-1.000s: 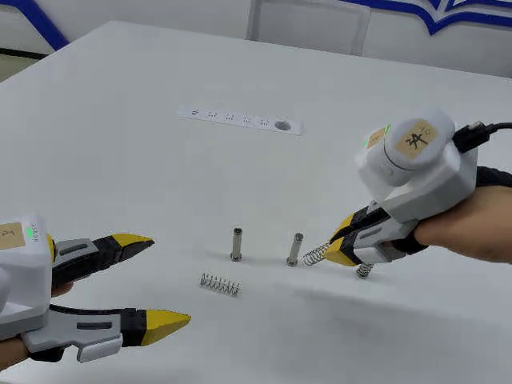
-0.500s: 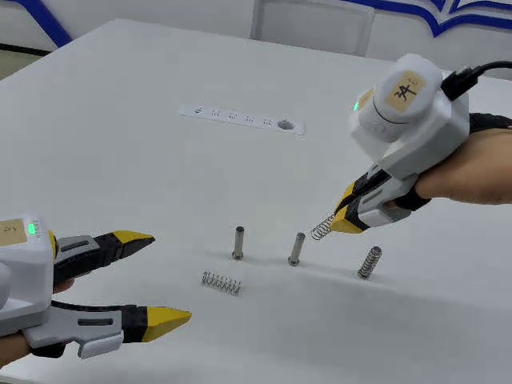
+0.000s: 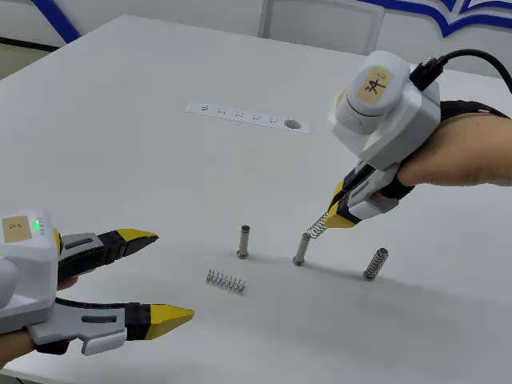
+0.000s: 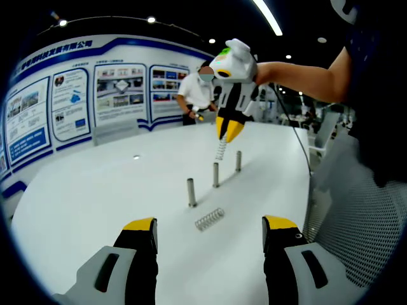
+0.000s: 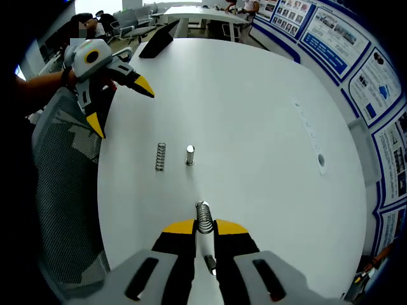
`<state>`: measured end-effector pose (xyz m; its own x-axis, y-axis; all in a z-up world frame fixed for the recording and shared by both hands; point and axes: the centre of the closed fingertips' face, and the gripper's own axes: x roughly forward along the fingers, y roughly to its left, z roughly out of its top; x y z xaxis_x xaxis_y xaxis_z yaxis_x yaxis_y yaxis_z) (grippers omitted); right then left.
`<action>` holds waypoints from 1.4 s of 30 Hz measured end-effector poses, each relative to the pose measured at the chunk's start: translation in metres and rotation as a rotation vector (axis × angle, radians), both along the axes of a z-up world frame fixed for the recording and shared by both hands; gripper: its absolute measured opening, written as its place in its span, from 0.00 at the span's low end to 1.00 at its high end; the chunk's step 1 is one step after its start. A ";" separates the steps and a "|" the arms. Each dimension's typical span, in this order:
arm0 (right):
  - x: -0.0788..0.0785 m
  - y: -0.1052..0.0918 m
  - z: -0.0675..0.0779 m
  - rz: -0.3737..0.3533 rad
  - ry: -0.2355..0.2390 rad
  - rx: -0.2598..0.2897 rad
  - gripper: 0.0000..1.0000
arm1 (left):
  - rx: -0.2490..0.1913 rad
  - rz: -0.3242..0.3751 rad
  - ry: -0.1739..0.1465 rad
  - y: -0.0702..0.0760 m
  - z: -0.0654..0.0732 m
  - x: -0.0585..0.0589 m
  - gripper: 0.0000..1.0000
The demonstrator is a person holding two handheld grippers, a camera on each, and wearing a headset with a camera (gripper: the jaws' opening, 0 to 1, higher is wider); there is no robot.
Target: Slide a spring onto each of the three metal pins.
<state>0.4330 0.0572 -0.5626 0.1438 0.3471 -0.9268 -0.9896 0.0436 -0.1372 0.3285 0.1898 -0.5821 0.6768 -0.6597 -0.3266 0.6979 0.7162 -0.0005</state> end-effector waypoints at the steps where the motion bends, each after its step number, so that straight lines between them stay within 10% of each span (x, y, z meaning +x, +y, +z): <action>1: 0.000 0.000 -0.001 0.003 0.002 -0.003 0.11 | 0.000 0.000 0.000 0.000 0.000 0.000 0.68; 42: 0.009 0.015 -0.042 0.053 0.073 -0.185 0.11 | -0.007 0.024 0.012 0.007 -0.006 -0.003 0.68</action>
<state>0.4424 0.0721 -0.6047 0.0594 0.1752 -0.9827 -0.9975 -0.0284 -0.0653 0.3254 0.1972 -0.5881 0.6888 -0.6455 -0.3302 0.6802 0.7329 -0.0139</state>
